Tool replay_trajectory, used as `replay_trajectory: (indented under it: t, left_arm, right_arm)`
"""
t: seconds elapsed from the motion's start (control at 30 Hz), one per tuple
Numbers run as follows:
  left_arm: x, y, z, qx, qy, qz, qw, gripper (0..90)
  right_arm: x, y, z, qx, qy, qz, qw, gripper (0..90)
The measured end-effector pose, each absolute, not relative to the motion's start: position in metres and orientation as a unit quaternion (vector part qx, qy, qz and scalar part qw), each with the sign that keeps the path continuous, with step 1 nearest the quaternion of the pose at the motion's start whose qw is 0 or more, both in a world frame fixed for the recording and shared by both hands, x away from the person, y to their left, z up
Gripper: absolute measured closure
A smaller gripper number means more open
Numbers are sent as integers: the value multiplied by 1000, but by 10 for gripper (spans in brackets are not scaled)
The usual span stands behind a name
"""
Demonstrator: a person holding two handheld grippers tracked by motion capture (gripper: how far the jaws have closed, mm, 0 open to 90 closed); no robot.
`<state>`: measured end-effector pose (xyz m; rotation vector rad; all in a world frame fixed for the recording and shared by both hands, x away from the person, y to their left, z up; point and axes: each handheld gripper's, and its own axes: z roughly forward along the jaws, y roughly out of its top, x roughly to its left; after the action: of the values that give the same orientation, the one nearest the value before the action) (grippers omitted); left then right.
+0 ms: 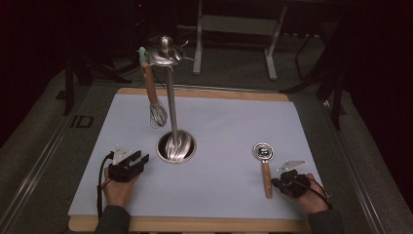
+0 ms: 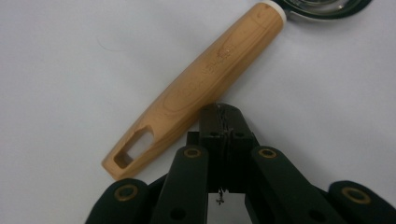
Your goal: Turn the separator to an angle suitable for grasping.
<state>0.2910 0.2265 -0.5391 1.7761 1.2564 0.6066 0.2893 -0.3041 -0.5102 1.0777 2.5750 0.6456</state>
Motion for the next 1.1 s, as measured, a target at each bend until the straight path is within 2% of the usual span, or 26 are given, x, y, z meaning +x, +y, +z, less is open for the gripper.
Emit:
replay_trajectory:
  t: [0.33, 1.1]
  left_arm:
    - [292, 225, -539, 715, 502, 242, 422, 615]
    - [291, 224, -540, 716, 502, 243, 420, 610]
  right_arm:
    - [288, -292, -511, 357, 896, 232, 126, 892]
    - [297, -227, -511, 277, 925, 241, 99, 900]
